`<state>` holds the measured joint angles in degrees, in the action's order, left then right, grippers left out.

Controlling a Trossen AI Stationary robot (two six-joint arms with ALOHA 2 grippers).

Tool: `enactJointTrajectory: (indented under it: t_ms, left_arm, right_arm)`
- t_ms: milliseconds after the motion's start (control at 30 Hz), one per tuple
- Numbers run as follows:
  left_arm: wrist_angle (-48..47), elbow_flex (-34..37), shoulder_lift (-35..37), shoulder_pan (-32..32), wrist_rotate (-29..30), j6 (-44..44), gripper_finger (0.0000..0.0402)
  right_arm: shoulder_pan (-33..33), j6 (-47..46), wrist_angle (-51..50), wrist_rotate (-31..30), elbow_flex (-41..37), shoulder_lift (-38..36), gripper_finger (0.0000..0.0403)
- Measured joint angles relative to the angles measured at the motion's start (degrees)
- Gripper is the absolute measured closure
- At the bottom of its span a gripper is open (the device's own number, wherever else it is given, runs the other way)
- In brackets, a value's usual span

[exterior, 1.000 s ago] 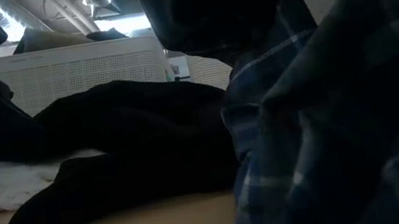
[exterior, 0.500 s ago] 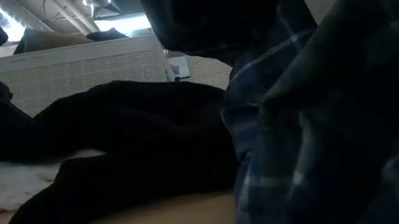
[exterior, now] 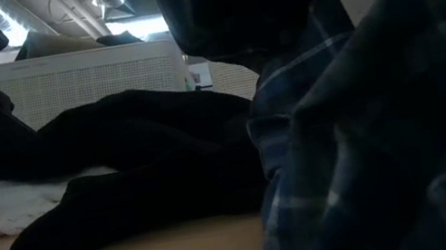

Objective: Sort clothes
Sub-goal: Put the black shorts into the left white bin

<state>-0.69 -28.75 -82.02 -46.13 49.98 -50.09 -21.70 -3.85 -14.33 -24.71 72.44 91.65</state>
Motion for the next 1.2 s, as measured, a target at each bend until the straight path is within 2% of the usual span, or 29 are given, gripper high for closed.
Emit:
enactJointTrajectory:
  t_ms: [233,433,633,800,1033,1200]
  left_arm:
    - [-0.2,0.0,0.0,0.1,0.2,0.1,0.0259]
    - [0.0,0.0,0.0,0.1,0.2,0.0,0.0259]
    - [0.1,0.0,0.0,0.1,0.3,0.7,0.0259]
    - [0.2,0.0,0.0,0.1,0.2,0.5,0.0259]
    - [0.2,0.0,0.0,0.1,0.2,0.4,0.0259]
    - [0.1,0.0,0.0,0.1,0.2,0.3,0.0259]
  right_arm:
    - [-0.7,8.8,16.2,0.7,-0.7,13.3,0.0150]
    - [3.2,13.1,19.2,-1.2,1.8,20.1,0.0150]
    - [7.8,11.7,18.4,3.0,1.8,23.1,0.0150]
    - [9.4,11.1,17.2,11.2,1.8,24.0,0.0171]
    - [9.4,10.2,17.3,10.9,1.8,24.6,0.0221]
    - [9.4,8.1,17.4,10.9,1.8,24.7,0.0223]
